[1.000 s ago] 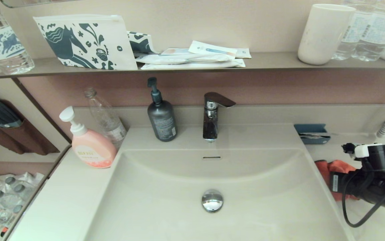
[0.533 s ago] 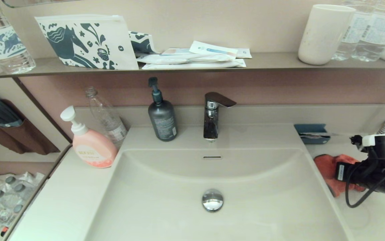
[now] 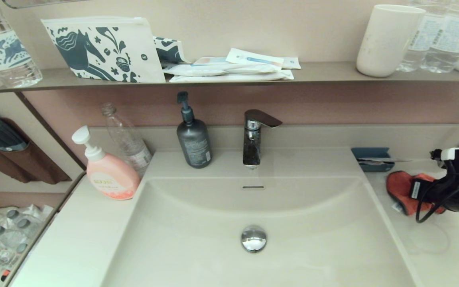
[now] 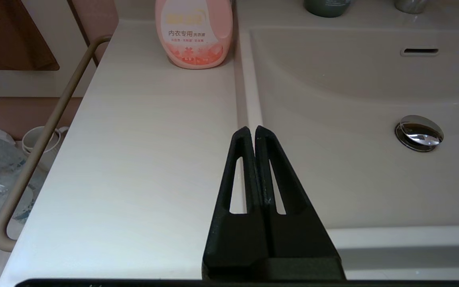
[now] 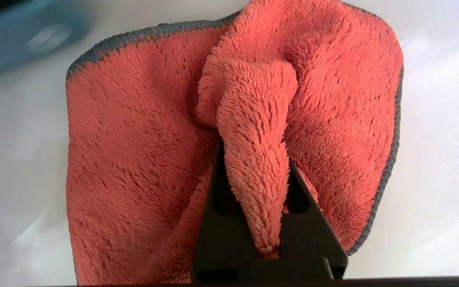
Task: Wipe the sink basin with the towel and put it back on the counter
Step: Wipe the sink
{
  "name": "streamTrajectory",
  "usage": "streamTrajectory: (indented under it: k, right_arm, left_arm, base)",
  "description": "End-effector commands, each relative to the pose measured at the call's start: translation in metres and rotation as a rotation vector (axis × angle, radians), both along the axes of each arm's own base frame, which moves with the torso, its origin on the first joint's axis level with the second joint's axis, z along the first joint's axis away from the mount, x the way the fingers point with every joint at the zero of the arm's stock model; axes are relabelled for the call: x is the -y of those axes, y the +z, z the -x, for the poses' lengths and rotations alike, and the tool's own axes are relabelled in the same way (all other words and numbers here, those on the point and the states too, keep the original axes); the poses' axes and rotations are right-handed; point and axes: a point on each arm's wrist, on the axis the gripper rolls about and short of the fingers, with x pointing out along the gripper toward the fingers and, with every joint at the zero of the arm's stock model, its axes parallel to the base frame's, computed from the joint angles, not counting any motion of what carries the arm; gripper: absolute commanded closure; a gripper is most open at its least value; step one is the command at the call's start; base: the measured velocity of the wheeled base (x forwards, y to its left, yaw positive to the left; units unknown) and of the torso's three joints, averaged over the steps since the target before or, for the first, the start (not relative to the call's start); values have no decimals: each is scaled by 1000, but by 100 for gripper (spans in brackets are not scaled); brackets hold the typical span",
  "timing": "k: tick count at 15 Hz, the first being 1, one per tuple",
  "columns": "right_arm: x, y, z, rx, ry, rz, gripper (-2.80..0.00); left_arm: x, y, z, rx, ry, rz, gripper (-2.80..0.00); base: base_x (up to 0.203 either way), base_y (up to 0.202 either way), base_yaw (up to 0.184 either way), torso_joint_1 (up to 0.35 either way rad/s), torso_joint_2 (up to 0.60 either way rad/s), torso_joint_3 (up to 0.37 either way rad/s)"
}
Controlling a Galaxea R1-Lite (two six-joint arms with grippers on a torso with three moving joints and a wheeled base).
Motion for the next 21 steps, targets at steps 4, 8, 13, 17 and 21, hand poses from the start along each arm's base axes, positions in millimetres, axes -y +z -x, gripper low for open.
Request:
streamTrajectory:
  k: [4, 8, 13, 17, 21]
  right_arm:
    - [44, 4, -4, 27, -97, 32, 0]
    - [81, 9, -5, 57, -173, 55, 0]
    - [95, 10, 0, 57, -174, 56, 0]
    - [58, 8, 0, 59, -85, -18, 0]
    - [-14, 3, 2, 34, 62, -100, 0]
  left_arm:
    - [0, 0, 0, 0, 0, 1, 0]
    - [0, 0, 0, 0, 0, 0, 0]
    - [0, 0, 0, 0, 0, 0, 0]
    - [0, 0, 0, 0, 0, 0, 0]
    - [0, 0, 0, 0, 0, 1, 0]
  base:
    - [0, 0, 0, 0, 0, 0]
    - [0, 0, 0, 0, 0, 0]
    - [0, 0, 0, 0, 0, 0]
    - [0, 0, 0, 0, 0, 0]
    - [0, 0, 0, 0, 0, 0]
